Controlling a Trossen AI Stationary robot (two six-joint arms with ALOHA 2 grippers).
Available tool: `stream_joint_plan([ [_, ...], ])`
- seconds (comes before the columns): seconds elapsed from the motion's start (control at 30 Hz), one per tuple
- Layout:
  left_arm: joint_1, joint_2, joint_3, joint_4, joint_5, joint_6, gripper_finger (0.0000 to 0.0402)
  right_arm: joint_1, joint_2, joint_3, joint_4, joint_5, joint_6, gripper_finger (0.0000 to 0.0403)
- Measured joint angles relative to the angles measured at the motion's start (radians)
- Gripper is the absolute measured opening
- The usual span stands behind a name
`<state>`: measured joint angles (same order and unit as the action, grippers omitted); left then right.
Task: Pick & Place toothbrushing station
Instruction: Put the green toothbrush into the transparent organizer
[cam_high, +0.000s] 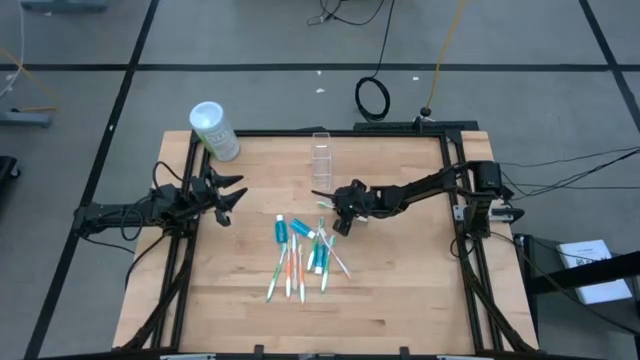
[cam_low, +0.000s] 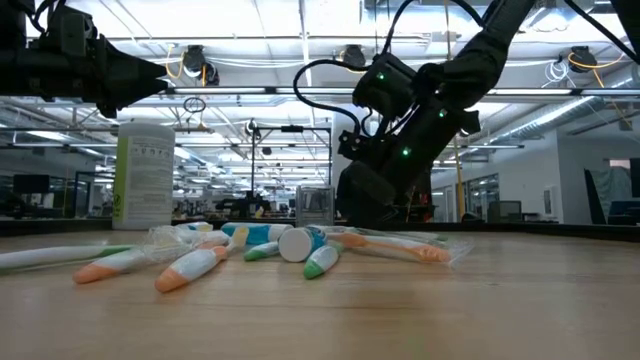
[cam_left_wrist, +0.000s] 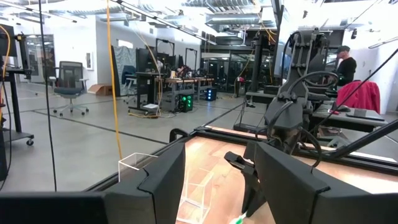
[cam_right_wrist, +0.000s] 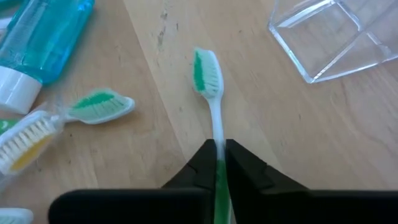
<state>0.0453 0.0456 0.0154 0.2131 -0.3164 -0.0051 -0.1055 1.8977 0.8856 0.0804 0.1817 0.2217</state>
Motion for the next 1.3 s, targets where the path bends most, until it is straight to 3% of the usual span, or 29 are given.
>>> stream_joint_plan([
  [0.47, 0.000, 0.000, 0.000, 0.000, 0.000, 0.000, 0.0200, 0.043, -0.222, -0.005, 0.063, -0.010, -0.078, 0.0003],
  [0.7, 0.000, 0.000, 0.000, 0.000, 0.000, 0.000, 0.0200, 0.051, -0.280, -0.030, 0.002, -0.003, -0.079, 0.0003],
  [0.93, 0.000, 0.000, 0.000, 0.000, 0.000, 0.000, 0.0200, 0.040, -0.285, -0.033, -0.260, -0.001, -0.058, 0.0096],
  [1.13, 0.000, 0.000, 0.000, 0.000, 0.000, 0.000, 0.0200, 0.040, -0.283, -0.103, -0.171, -0.036, -0.040, 0.0173],
  [1.3, 0.000, 0.000, 0.000, 0.000, 0.000, 0.000, 0.0200, 0.029, -0.262, -0.143, -0.131, -0.053, -0.008, 0.0181],
])
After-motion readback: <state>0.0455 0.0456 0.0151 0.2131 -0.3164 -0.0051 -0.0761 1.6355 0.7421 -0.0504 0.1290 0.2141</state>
